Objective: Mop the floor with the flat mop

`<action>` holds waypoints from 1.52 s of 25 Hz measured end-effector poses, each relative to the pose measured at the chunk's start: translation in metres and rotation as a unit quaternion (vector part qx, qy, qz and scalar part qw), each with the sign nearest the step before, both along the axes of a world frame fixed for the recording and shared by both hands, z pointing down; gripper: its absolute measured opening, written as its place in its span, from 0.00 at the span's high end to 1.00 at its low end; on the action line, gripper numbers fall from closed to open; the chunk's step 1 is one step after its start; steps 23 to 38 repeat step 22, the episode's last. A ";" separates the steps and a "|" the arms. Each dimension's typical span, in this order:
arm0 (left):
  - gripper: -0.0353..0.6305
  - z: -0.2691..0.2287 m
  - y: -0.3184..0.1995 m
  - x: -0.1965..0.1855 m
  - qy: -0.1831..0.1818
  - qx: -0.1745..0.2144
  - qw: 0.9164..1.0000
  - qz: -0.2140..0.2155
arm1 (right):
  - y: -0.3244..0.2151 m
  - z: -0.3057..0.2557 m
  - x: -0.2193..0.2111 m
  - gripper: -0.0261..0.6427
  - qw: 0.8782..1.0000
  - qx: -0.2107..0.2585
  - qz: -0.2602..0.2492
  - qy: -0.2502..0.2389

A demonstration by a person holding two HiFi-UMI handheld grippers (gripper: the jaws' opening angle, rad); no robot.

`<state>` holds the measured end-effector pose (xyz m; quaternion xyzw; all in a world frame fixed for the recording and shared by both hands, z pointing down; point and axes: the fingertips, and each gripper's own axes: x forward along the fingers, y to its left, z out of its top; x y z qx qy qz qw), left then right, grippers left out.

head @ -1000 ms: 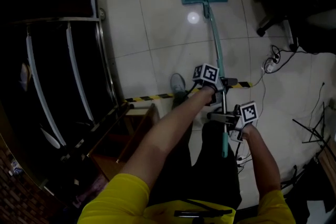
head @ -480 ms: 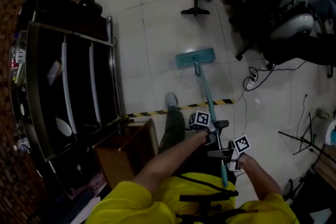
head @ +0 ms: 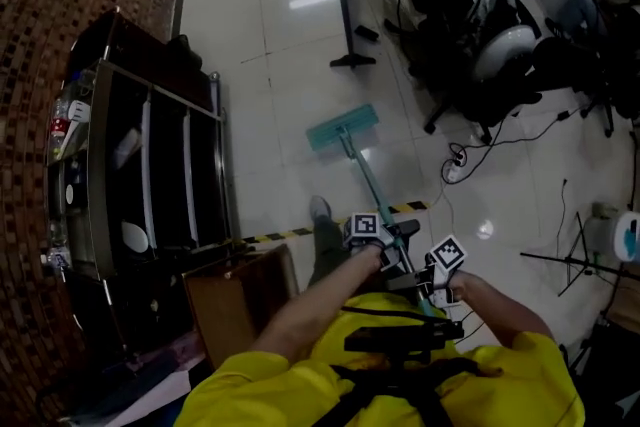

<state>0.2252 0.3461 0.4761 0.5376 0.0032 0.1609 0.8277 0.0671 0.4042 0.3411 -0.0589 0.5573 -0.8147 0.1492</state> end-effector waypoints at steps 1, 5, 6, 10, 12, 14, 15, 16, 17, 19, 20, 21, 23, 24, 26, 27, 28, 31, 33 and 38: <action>0.91 -0.006 0.001 -0.001 -0.004 0.000 1.000 -0.002 | 0.003 -0.002 0.000 0.88 1.000 0.006 -0.006 -0.001; 0.91 -0.012 0.010 -0.007 -0.008 0.003 1.000 -0.021 | 0.017 -0.009 -0.001 0.88 1.000 0.020 -0.013 -0.005; 0.91 -0.012 0.011 -0.010 -0.007 0.001 1.000 -0.027 | 0.019 -0.009 -0.003 0.88 1.000 0.021 -0.015 -0.004; 0.91 -0.014 0.014 -0.019 -0.011 -0.006 0.999 -0.044 | 0.025 -0.009 -0.010 0.88 0.999 0.020 -0.030 -0.005; 0.91 -0.013 0.017 -0.024 -0.011 -0.010 0.999 -0.047 | 0.029 -0.008 -0.013 0.88 0.999 0.018 -0.041 -0.002; 0.90 -0.012 0.021 -0.030 -0.013 -0.017 0.999 -0.049 | 0.033 -0.007 -0.017 0.87 0.999 0.015 -0.048 0.000; 0.91 -0.012 0.024 -0.032 -0.015 -0.020 0.998 -0.050 | 0.036 -0.007 -0.018 0.87 0.999 0.012 -0.051 -0.001; 0.90 -0.012 0.025 -0.035 -0.018 -0.021 0.998 -0.050 | 0.037 -0.007 -0.020 0.87 0.999 0.009 -0.054 -0.003; 0.91 -0.012 0.027 -0.037 -0.022 -0.022 0.998 -0.050 | 0.039 -0.008 -0.023 0.87 0.998 0.007 -0.057 -0.005; 0.90 -0.011 0.029 -0.043 -0.028 -0.023 0.998 -0.051 | 0.041 -0.008 -0.028 0.87 0.998 0.003 -0.062 -0.006; 0.90 -0.012 0.030 -0.046 -0.028 -0.023 0.998 -0.051 | 0.043 -0.008 -0.031 0.87 0.998 0.002 -0.063 -0.005; 0.90 -0.012 0.031 -0.049 -0.028 -0.023 0.998 -0.052 | 0.044 -0.008 -0.034 0.87 0.998 0.003 -0.063 -0.005; 0.90 -0.013 0.032 -0.051 -0.026 -0.023 0.998 -0.053 | 0.045 -0.008 -0.036 0.87 0.998 0.004 -0.064 -0.005; 0.90 -0.013 0.032 -0.051 -0.026 -0.023 0.998 -0.053 | 0.045 -0.008 -0.036 0.87 0.998 0.004 -0.064 -0.005; 0.90 -0.013 0.032 -0.051 -0.026 -0.023 0.998 -0.053 | 0.045 -0.008 -0.036 0.87 0.998 0.004 -0.064 -0.005; 0.90 -0.013 0.032 -0.051 -0.026 -0.023 0.998 -0.053 | 0.045 -0.008 -0.036 0.87 0.998 0.004 -0.064 -0.005; 0.90 -0.013 0.032 -0.051 -0.026 -0.023 0.998 -0.053 | 0.045 -0.008 -0.036 0.87 0.998 0.004 -0.064 -0.005; 0.90 -0.013 0.032 -0.051 -0.026 -0.023 0.998 -0.053 | 0.045 -0.008 -0.036 0.87 0.998 0.004 -0.064 -0.005; 0.90 -0.013 0.032 -0.051 -0.026 -0.023 0.998 -0.053 | 0.045 -0.008 -0.036 0.87 0.998 0.004 -0.064 -0.005; 0.90 -0.013 0.032 -0.051 -0.026 -0.023 0.998 -0.053 | 0.045 -0.008 -0.036 0.87 0.998 0.004 -0.064 -0.005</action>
